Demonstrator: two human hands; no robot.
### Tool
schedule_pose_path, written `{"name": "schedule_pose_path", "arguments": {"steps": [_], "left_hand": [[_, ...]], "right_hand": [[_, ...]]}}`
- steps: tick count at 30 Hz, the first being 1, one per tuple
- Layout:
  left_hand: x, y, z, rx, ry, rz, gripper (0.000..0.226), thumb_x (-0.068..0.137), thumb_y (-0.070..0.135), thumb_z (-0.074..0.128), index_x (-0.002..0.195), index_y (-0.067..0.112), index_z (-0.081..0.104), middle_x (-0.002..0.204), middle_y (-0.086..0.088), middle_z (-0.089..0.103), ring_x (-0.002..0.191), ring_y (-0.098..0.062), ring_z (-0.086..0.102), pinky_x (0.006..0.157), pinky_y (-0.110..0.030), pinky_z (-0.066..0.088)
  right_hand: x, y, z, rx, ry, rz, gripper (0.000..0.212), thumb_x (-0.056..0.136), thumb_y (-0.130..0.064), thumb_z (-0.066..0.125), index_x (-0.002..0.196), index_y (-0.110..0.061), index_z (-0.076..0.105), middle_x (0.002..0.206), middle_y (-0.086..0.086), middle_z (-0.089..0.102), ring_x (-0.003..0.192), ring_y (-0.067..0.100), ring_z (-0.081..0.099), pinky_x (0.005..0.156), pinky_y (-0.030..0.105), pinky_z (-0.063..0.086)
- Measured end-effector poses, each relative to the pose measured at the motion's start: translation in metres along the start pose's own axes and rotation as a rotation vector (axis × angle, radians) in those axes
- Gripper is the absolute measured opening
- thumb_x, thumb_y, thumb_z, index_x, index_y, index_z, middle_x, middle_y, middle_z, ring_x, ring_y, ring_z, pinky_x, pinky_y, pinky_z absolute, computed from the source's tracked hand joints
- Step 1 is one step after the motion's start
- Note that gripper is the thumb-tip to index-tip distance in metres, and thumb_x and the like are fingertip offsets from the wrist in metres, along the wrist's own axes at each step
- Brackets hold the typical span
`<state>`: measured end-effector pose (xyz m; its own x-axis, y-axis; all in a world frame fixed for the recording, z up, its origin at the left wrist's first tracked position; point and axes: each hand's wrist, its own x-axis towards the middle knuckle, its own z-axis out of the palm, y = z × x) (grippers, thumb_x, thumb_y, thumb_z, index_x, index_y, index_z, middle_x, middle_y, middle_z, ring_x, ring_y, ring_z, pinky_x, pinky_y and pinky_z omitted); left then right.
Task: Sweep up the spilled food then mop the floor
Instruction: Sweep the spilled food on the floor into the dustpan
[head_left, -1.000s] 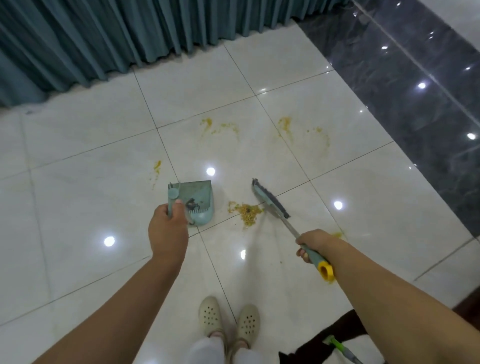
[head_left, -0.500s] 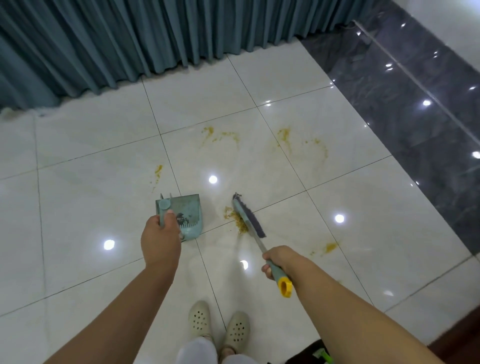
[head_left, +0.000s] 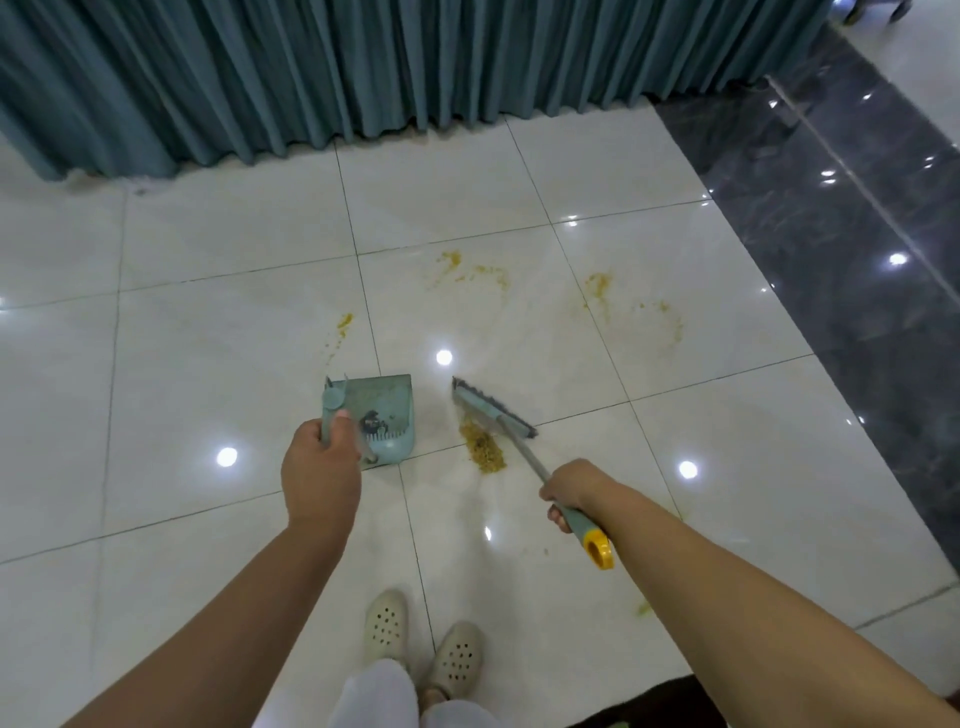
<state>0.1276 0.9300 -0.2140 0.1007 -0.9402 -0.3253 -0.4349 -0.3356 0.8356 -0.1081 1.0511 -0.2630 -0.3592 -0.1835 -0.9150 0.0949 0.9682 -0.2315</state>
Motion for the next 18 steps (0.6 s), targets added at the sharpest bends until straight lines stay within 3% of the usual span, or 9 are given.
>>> {"name": "schedule_pose_path", "arguments": {"steps": [10,14,18], "left_hand": [[-0.012,-0.023,-0.008,0.087,0.017,-0.014,0.032,0.093,0.038,0.043,0.074,0.013,0.05,0.066,-0.001,0.056,0.056,-0.016,0.05,0.051,-0.024,0.038],[-0.02,-0.026,-0.003,0.094,0.012,-0.033,0.033,0.095,0.035,0.044,0.081,0.007,0.055,0.07,-0.004,0.058,0.06,-0.019,0.052,0.053,-0.025,0.04],[-0.029,-0.026,0.003,0.134,0.003,-0.024,0.032,0.095,0.033,0.044,0.083,0.006,0.057,0.072,-0.005,0.058,0.059,-0.018,0.051,0.048,-0.023,0.036]], "right_hand": [[0.023,-0.021,0.017,-0.247,-0.028,-0.052,0.011,0.094,-0.006,0.049,0.104,-0.001,0.045,0.077,0.016,0.052,0.055,0.019,0.051,0.041,0.024,0.042],[0.014,-0.005,0.014,-0.414,0.009,-0.051,0.011,0.095,-0.005,0.046,0.106,-0.002,0.045,0.084,0.016,0.051,0.054,0.018,0.05,0.041,0.026,0.041],[0.006,0.025,0.008,-0.501,0.024,-0.037,0.023,0.096,-0.007,0.045,0.118,-0.002,0.049,0.077,0.014,0.05,0.053,0.018,0.05,0.037,0.023,0.039]]}}
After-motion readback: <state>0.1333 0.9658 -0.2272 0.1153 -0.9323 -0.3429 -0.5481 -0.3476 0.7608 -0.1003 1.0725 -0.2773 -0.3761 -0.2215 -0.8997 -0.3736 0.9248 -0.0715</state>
